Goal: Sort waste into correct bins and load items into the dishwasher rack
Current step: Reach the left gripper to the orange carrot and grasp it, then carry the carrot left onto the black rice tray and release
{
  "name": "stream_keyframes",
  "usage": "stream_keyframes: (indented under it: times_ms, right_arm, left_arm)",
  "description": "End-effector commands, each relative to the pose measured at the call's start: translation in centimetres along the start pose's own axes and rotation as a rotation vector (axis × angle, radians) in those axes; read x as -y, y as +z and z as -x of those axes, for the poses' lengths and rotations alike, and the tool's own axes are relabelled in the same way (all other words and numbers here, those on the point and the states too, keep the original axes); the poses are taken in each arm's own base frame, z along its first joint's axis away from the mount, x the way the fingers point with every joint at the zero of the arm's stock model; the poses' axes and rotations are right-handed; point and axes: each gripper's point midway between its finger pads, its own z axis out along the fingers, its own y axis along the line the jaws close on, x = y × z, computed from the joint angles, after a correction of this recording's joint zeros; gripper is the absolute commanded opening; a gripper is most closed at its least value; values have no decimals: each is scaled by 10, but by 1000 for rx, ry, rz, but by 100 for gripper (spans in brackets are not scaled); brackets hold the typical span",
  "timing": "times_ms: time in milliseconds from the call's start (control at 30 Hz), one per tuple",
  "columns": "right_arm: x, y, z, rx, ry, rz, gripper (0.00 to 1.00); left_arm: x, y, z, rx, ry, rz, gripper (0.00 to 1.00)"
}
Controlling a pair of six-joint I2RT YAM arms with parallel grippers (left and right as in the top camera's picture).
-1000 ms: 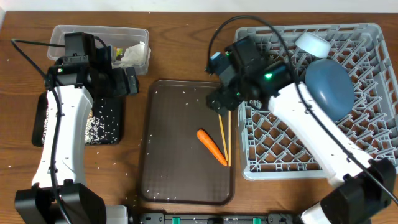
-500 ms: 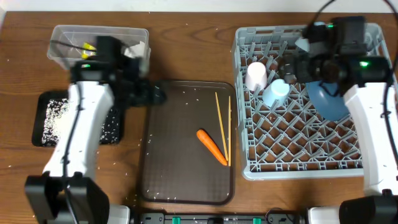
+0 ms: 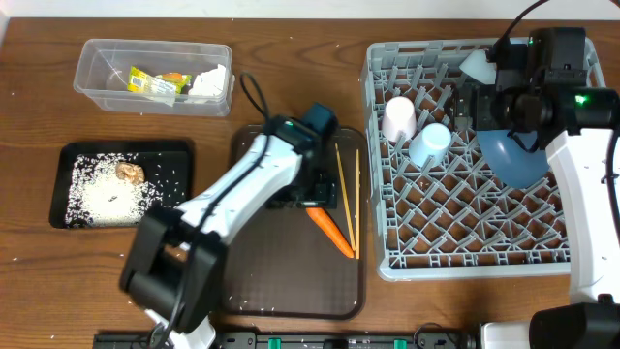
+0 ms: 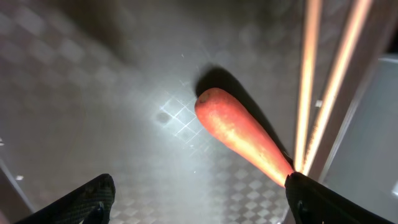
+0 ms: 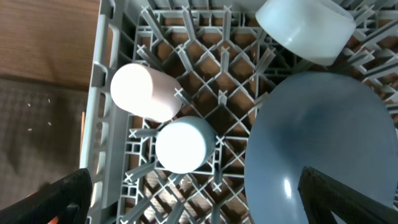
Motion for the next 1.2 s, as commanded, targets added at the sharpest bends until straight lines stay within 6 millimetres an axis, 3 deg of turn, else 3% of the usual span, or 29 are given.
stream_keyframes:
  times_ms: [0,233,333,467,567,733,867,1033,1167]
  right_arm:
    - [-1,-6,0,6,15,6,98]
    - [-1,-6,-6,-19,19,7,98]
    - [-2,-6,-10,-36,21,7,98]
    - [-2,-6,-11,-42,22,7,98]
    - [-2,-6,-11,-42,22,7,98]
    - [-2,-6,-12,-43,22,7,98]
    - [-2,-6,-12,-43,22,7,98]
    - [-2,-6,-11,-42,22,7,99]
    - [-2,-6,-11,-42,22,7,99]
  left_arm:
    - [-5,22,-4,-45,-118,51,88]
    - [47,52,-3,-123,-79,-150,88]
    - [46,66,-7,-155,-87,-125,88]
    - [42,77,-9,-187,-118,-108,79]
    - [41,81,-10,-207,-126,-113,62]
    - [36,78,-7,-216,-150,-124,30]
    - [28,74,-6,-224,-149,-127,15]
    - [16,56,4,-209,-91,-147,9]
    - [-3,29,24,-155,-94,-168,8]
